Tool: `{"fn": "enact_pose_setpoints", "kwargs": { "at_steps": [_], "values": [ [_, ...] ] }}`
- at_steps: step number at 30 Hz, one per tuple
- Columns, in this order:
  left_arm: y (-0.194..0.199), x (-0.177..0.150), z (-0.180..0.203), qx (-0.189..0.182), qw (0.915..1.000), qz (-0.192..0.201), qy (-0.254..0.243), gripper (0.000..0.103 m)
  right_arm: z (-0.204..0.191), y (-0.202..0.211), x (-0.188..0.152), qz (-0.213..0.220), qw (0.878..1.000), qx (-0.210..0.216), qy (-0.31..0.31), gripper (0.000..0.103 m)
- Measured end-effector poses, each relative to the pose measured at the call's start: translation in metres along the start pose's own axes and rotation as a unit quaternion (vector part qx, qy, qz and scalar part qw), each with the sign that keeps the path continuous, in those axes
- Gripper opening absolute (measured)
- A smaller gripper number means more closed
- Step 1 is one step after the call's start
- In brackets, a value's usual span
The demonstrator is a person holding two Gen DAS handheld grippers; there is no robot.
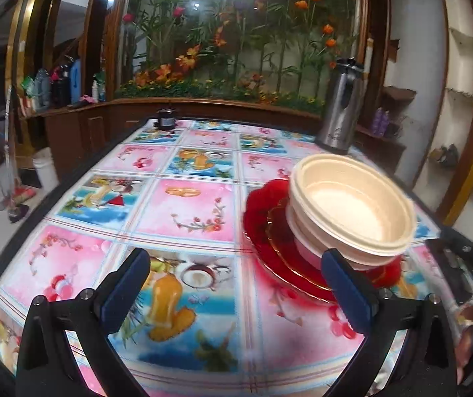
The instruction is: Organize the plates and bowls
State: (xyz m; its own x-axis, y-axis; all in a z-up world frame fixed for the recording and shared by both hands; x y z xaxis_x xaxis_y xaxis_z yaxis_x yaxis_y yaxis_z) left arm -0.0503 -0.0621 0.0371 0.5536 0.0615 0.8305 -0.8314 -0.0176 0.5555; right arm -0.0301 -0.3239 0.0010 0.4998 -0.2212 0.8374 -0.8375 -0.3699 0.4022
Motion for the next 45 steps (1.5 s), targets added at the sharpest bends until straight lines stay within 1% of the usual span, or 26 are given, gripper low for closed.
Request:
{"fn": "enact_pose_setpoints", "kwargs": {
  "at_steps": [2,4,6,9,10,13,15,18,22,26,28,32,40,45],
  "values": [
    [-0.006,0.001,0.0,0.008,1.0,-0.004,0.0,0.103,0.0,0.002,0.001,0.007,1.0,-0.004,-0.001,0.093],
    [-0.01,0.0,0.0,0.001,0.9999,-0.014,0.009,0.103,0.002,0.003,0.002,0.013,1.0,-0.009,-0.005,0.093],
    [-0.014,0.002,0.0,0.011,0.9998,-0.013,0.009,0.103,0.003,0.004,0.003,0.016,1.0,-0.011,-0.01,0.093],
    [-0.015,0.002,0.001,0.046,0.9988,-0.013,-0.007,0.103,0.003,0.0,0.003,0.007,1.0,-0.015,-0.01,0.093],
    [-0.015,0.002,0.001,0.051,0.9986,-0.009,-0.01,0.103,0.003,-0.002,0.003,0.004,1.0,-0.014,-0.01,0.093],
    [-0.012,0.003,0.0,0.081,0.9964,0.001,-0.022,0.103,0.002,-0.001,0.003,0.007,1.0,-0.015,-0.009,0.093],
    [-0.012,0.003,-0.001,0.086,0.996,0.001,-0.025,0.103,0.002,-0.002,0.003,0.004,1.0,-0.015,-0.009,0.093],
    [-0.015,0.001,0.0,0.095,0.9948,-0.012,-0.035,0.103,0.002,-0.002,0.003,0.004,1.0,-0.013,-0.009,0.093],
    [-0.01,0.001,-0.001,0.119,0.9921,0.0,-0.041,0.103,0.001,-0.002,0.003,0.005,1.0,-0.008,-0.009,0.093],
    [-0.013,0.0,0.001,0.123,0.9911,-0.01,-0.05,0.103,0.0,-0.004,0.003,-0.001,1.0,-0.01,-0.004,0.093],
    [-0.014,0.001,0.0,0.126,0.9907,-0.011,-0.051,0.103,-0.002,-0.006,0.003,-0.007,1.0,-0.015,0.003,0.095],
    [-0.016,0.0,0.002,0.131,0.9896,-0.016,-0.058,0.103,-0.009,-0.008,0.0,-0.013,1.0,-0.02,0.018,0.096],
    [-0.017,-0.002,0.005,0.134,0.9886,-0.021,-0.066,0.103,-0.033,-0.009,-0.005,-0.008,0.999,-0.009,0.048,0.096],
    [-0.018,-0.002,0.005,0.134,0.9884,-0.02,-0.069,0.103,-0.032,-0.012,-0.005,-0.012,0.999,-0.004,0.044,0.096]
  ]
}}
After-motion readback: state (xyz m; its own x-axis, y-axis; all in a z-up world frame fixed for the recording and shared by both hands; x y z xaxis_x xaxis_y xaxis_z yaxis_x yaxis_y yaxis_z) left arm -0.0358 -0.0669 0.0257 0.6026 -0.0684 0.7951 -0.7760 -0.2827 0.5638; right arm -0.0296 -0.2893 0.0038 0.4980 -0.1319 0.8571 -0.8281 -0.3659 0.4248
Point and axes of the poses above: each gripper's, at about its wrist camera, not at the fingertips, and y roughly against the way its jaws point, z to its right, x to its top, the point moved 5 cm from there along -y, roughly the way its jaws point, and after that the axes turned 7 degrees about x, right-handed, at the moved point
